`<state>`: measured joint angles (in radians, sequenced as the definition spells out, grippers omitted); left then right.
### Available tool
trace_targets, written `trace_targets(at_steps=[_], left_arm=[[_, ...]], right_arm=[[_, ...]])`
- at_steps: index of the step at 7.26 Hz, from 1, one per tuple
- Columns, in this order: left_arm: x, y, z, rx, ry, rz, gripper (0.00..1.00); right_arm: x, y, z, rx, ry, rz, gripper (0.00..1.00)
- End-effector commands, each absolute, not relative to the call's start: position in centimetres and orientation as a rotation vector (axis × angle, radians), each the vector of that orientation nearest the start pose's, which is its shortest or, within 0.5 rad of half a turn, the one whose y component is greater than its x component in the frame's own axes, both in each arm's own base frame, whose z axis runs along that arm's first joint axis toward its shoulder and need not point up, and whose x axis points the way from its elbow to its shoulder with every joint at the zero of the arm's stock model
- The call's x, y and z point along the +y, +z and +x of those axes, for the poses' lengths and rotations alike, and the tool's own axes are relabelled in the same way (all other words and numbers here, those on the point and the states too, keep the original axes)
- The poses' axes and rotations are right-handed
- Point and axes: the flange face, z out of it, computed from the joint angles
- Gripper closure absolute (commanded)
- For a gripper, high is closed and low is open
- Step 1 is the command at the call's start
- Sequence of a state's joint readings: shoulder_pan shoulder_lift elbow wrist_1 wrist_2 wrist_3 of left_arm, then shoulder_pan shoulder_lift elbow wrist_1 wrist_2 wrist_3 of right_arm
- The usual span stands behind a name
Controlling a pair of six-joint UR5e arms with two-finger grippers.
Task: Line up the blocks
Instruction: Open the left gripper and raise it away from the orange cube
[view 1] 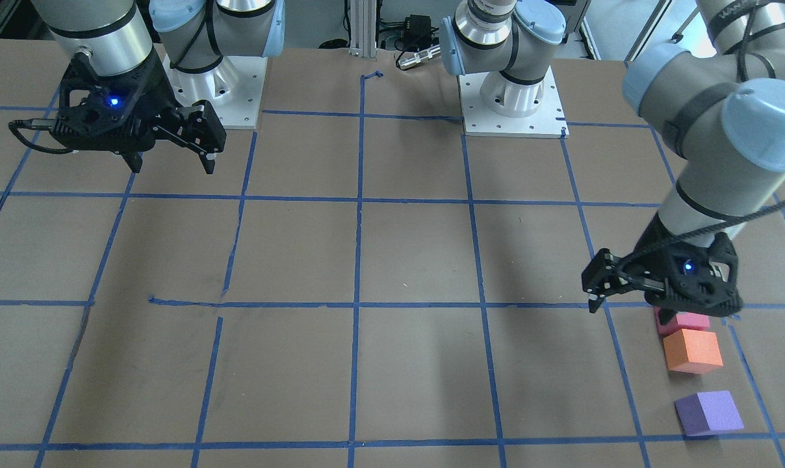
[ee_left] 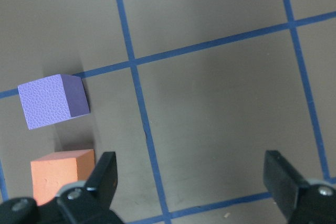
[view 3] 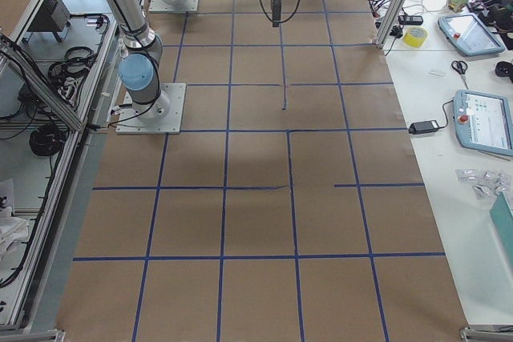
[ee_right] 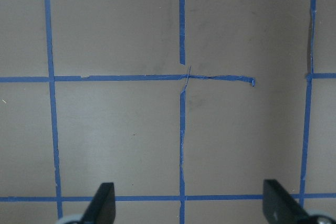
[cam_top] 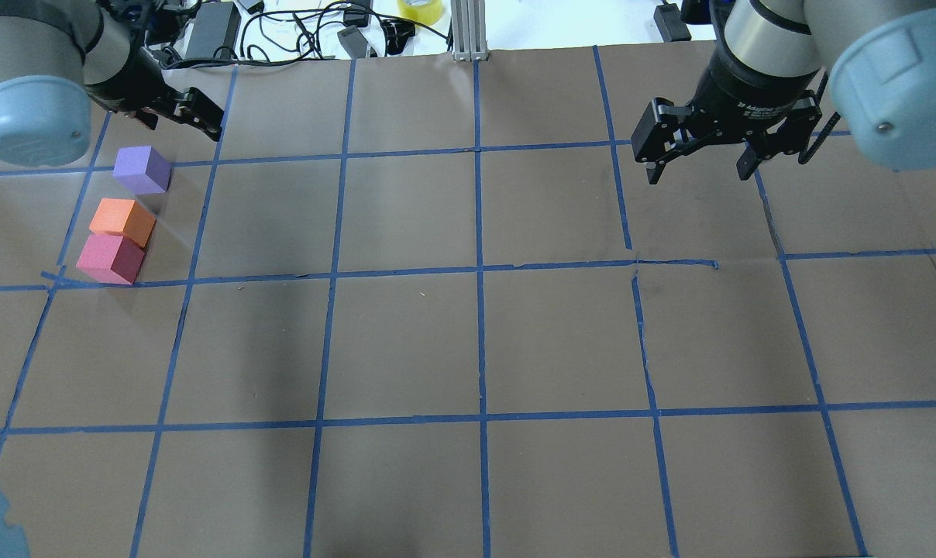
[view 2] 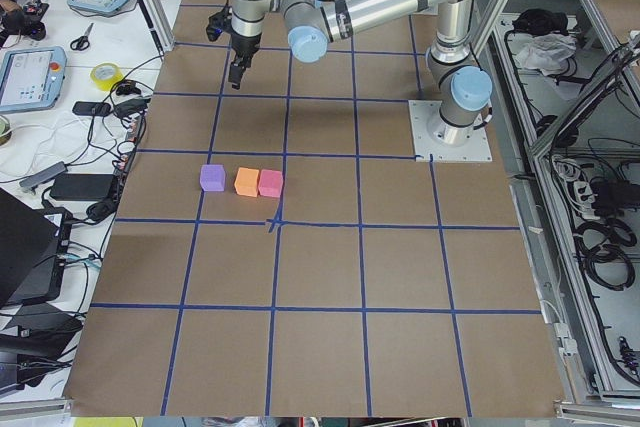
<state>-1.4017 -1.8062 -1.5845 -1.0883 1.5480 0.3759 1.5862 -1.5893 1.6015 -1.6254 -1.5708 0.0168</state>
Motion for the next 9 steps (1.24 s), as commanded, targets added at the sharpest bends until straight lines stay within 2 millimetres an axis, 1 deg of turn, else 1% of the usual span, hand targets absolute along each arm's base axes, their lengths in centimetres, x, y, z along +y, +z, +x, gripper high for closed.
trace_targets(at_steps=[1, 2, 3, 4, 5, 6, 7, 8, 9], left_arm=[[-57.1, 44.6, -10.4, 3.231, -0.394, 0.338, 0.00], [-54.7, 47.0, -10.9, 3.254, -0.328, 0.255, 0.00], [-51.5, 48.5, -10.4, 3.203, -0.169, 0.211, 0.00], [-48.9, 50.2, -10.6, 3.207, -0.099, 0.210, 0.00], [-46.9, 51.1, -11.0, 3.228, -0.015, 0.188, 0.00], [-46.4, 52.4, -10.9, 3.218, -0.054, 0.187, 0.00], [-46.1, 52.6, -10.6, 3.202, -0.049, 0.178, 0.00], [-46.1, 53.2, -10.3, 3.190, -0.080, 0.174, 0.00], [-45.4, 55.2, -9.7, 3.104, -0.118, 0.168, 0.00]], right_arm=[[-48.6, 48.8, 14.0, 3.142, -0.070, 0.007, 0.00], [-48.7, 48.8, 13.9, 3.142, -0.072, 0.010, 0.00], [-48.6, 48.9, 13.8, 3.142, -0.070, 0.012, 0.00], [-48.3, 49.2, 13.9, 3.143, -0.075, 0.007, 0.00], [-48.1, 49.4, 13.8, 3.143, -0.077, 0.010, 0.00], [-48.0, 49.5, 13.9, 3.143, -0.082, 0.007, 0.00], [-48.0, 49.6, 13.9, 3.141, -0.087, 0.005, 0.00], [-48.0, 49.6, 13.9, 3.141, -0.087, 0.005, 0.00], [-48.0, 49.6, 13.8, 3.141, -0.089, 0.007, 0.00]])
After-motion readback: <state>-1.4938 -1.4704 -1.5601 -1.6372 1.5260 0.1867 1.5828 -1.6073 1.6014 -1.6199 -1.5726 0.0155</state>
